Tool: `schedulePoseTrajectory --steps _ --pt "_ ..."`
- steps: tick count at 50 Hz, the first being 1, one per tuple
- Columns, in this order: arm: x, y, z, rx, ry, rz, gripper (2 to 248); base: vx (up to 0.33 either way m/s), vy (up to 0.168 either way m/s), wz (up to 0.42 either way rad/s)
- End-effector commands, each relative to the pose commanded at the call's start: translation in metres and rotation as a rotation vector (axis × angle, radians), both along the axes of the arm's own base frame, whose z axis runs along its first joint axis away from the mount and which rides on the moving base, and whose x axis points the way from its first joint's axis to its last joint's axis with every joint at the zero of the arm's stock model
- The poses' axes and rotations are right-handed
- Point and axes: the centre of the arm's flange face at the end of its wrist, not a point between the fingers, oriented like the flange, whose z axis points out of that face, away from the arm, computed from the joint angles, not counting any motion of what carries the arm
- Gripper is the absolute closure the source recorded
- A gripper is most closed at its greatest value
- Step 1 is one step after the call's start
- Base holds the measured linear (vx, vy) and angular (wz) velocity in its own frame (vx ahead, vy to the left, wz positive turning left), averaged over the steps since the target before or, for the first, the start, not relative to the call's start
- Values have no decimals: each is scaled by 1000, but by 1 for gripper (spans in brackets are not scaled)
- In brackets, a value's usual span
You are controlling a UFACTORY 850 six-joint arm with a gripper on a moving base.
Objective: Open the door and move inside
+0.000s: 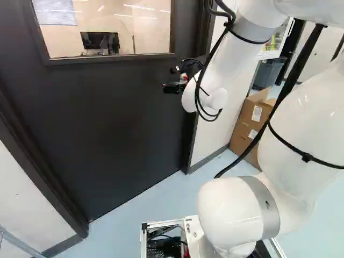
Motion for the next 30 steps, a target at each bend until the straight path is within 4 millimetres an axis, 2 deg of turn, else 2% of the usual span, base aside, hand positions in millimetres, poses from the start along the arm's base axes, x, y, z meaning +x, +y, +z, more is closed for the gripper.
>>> schedulePoseTrajectory --steps 30 --pt "2 0 -31 3 73 0 3 0 0 0"
